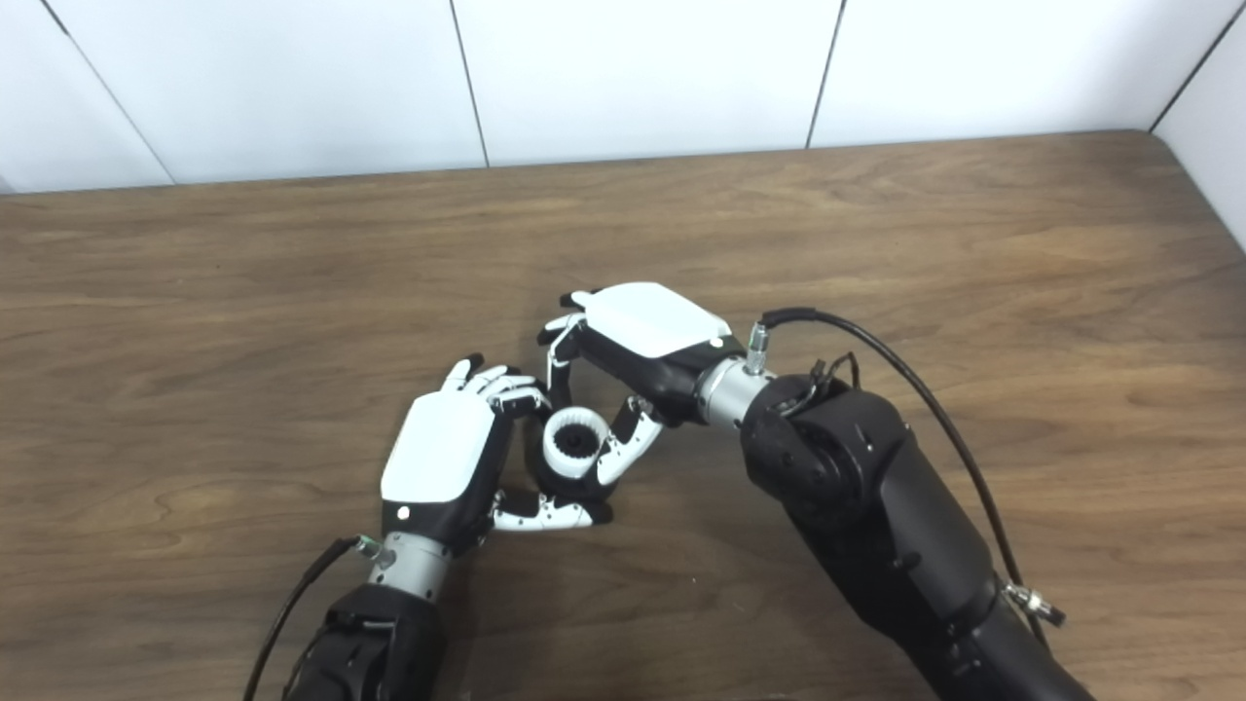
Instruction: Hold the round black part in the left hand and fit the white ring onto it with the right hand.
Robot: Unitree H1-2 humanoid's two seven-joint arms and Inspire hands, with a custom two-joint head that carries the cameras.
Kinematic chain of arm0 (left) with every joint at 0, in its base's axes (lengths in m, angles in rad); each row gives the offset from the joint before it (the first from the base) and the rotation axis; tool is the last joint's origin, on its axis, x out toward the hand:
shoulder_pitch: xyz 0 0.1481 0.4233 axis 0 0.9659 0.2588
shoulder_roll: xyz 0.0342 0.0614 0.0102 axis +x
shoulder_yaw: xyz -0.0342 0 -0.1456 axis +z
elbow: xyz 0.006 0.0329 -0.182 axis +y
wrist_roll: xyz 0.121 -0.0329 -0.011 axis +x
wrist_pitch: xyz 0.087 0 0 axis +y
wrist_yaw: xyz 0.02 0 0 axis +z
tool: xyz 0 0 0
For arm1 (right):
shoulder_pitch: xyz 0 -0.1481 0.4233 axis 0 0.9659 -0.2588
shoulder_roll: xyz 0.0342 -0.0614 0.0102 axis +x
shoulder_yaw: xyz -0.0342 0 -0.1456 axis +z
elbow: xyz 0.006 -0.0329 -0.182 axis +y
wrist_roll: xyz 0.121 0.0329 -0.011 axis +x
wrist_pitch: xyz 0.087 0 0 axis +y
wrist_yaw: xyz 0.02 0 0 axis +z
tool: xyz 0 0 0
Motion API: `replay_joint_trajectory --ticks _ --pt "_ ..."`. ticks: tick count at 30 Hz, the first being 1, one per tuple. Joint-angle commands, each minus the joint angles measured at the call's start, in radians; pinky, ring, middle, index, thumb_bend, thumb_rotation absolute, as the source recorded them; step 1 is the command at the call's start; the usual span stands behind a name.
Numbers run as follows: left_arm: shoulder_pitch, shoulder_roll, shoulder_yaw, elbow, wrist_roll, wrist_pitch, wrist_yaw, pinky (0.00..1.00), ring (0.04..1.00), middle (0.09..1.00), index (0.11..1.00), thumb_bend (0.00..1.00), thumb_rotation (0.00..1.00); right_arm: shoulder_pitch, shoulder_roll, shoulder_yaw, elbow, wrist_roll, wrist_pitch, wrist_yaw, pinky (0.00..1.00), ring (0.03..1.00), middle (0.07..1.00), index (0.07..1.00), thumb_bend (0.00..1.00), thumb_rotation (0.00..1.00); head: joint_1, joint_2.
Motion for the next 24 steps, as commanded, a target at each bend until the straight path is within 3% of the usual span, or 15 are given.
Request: replay_joint_trajectory --ticks 1,8,9,10,13,18,24 --pt "0.010 -0.006 -0.013 0.019 0.006 0.004 -0.029 0.96 0.847 0.760 0.483 0.52 0.05 -0.019 0.010 -0.006 -0.009 0.004 -0.010 -0.008 1.00 0.977 0.868 0.486 0.52 0.14 0.001 0.001" --pt "0.008 -0.006 -0.013 0.019 0.016 0.006 -0.036 0.96 0.848 0.763 0.483 0.52 0.05 -0.022 0.004 -0.009 -0.012 -0.001 -0.015 -0.010 0.99 0.969 0.864 0.494 0.52 0.15 -0.003 0.000" --pt "0.007 -0.006 -0.014 0.019 0.017 0.007 -0.038 0.95 0.848 0.762 0.483 0.52 0.05 -0.024 0.002 -0.010 -0.012 -0.001 -0.016 -0.007 0.99 0.971 0.873 0.590 0.73 0.25 -0.003 0.000" --pt "0.007 -0.006 -0.014 0.019 0.017 0.007 -0.040 0.96 0.849 0.762 0.484 0.52 0.05 -0.026 -0.001 -0.010 -0.013 0.001 -0.016 -0.004 0.99 0.973 0.882 0.640 0.82 0.29 -0.003 0.000" --pt "0.007 -0.006 -0.014 0.017 0.019 0.008 -0.040 0.96 0.849 0.761 0.484 0.52 0.05 -0.030 -0.004 -0.009 -0.018 0.003 -0.014 0.006 1.00 0.986 0.919 0.735 0.95 0.36 -0.006 0.000" --pt "0.006 -0.006 -0.013 0.013 0.020 0.012 -0.050 0.96 0.851 0.763 0.485 0.52 0.06 -0.036 -0.010 -0.005 -0.027 -0.008 -0.015 0.028 1.00 1.000 0.954 0.821 1.00 0.39 -0.009 0.001" --pt "0.005 -0.004 -0.012 0.009 0.017 0.012 -0.052 0.96 0.850 0.761 0.485 0.52 0.06 -0.038 -0.010 -0.008 -0.032 -0.012 -0.013 0.038 0.99 1.000 0.959 0.829 1.00 0.38 -0.014 0.002"
